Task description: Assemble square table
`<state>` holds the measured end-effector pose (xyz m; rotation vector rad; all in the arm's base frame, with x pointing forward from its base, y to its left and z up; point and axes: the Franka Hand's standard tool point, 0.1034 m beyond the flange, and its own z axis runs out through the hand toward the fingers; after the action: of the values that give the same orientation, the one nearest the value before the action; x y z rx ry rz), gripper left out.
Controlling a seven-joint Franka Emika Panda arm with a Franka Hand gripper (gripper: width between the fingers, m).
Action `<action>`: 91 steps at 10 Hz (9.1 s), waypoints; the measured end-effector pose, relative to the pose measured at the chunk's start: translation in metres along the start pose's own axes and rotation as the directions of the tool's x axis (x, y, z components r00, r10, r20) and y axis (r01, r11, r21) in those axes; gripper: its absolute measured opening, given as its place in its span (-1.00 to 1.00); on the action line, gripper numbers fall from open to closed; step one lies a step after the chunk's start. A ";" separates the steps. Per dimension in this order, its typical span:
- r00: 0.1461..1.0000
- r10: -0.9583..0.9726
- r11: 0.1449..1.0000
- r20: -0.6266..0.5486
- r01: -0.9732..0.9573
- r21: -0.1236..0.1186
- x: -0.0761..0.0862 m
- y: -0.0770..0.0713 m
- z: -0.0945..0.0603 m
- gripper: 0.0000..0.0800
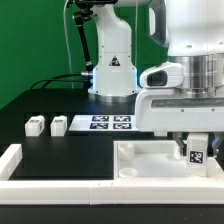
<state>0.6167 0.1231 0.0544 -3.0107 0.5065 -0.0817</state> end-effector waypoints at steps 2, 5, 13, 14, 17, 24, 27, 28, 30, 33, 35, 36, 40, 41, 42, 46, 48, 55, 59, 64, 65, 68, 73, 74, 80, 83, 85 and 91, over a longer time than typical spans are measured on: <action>0.980 0.201 0.980 0.005 -0.201 0.007 0.002 -0.001 -0.002 -0.28; 0.786 0.617 0.786 0.030 -0.618 0.015 -0.002 -0.006 -0.001 -0.28; 0.728 0.682 0.728 0.068 -0.685 0.040 0.000 -0.006 0.002 0.54; 0.844 0.533 0.843 0.059 -0.535 0.045 -0.001 -0.004 0.003 0.60; 0.960 0.277 0.958 0.042 -0.279 0.060 0.001 -0.001 0.003 0.62; 0.919 -0.393 0.919 -0.006 0.393 0.003 0.003 -0.001 -0.002 0.62; 0.931 -0.365 0.931 -0.006 0.365 0.004 0.003 -0.001 -0.002 0.56; 0.949 -0.316 0.949 -0.006 0.316 0.006 0.003 -0.001 -0.002 0.12; 0.989 -0.151 0.989 -0.004 0.151 0.003 0.003 0.002 -0.001 -0.27; 0.984 0.176 0.984 -0.001 -0.176 0.001 0.002 -0.001 -0.002 -0.27; 0.892 0.452 0.892 0.003 -0.452 -0.013 0.000 -0.001 -0.003 -0.27; 0.806 0.592 0.806 0.010 -0.592 -0.009 0.000 -0.001 -0.002 -0.27; 0.429 0.901 0.431 0.069 -0.902 -0.013 0.006 -0.004 -0.001 -0.27; 0.364 0.929 0.366 0.068 -0.930 -0.018 0.005 -0.005 0.000 -0.27; 0.318 0.946 0.320 0.066 -0.947 -0.022 0.005 -0.005 0.000 -0.27; 0.060 0.995 0.063 0.075 -0.998 -0.028 0.007 -0.006 0.000 -0.27; -0.010 0.997 -0.008 0.074 -1.000 -0.028 0.007 -0.006 0.000 -0.26; 0.119 0.988 0.118 0.097 -0.993 0.010 0.013 -0.017 -0.026 0.62; 0.135 0.986 0.135 0.098 -0.991 0.007 0.005 -0.018 -0.030 0.62; 0.142 0.985 0.142 0.097 -0.990 0.006 0.004 -0.018 -0.030 0.62; 0.142 0.985 0.143 0.097 -0.990 0.006 0.004 -0.018 -0.030 0.62; 0.221 0.970 0.221 0.104 -0.975 0.012 -0.009 -0.024 -0.041 0.62; 0.442 0.891 0.441 0.101 -0.897 0.035 -0.027 -0.039 -0.053 0.62; 0.514 0.852 0.512 0.098 -0.858 0.043 -0.027 -0.039 -0.053 0.62; 0.877 0.478 0.875 0.042 -0.480 0.065 -0.076 -0.002 -0.038 0.62; 0.958 0.286 0.957 0.021 -0.286 0.040 -0.108 0.017 -0.024 0.62; 0.988 0.156 0.987 0.015 -0.157 0.041 -0.107 0.019 -0.024 0.62; 0.950 -0.304 0.953 0.068 0.304 0.004 -0.150 0.055 -0.011 0.62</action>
Offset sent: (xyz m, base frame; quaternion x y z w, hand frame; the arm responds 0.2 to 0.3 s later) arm -0.0022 -0.0042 -0.0003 -0.0404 0.0121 0.3689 0.9285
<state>0.4571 0.1198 0.0539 -3.0581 0.0325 0.0023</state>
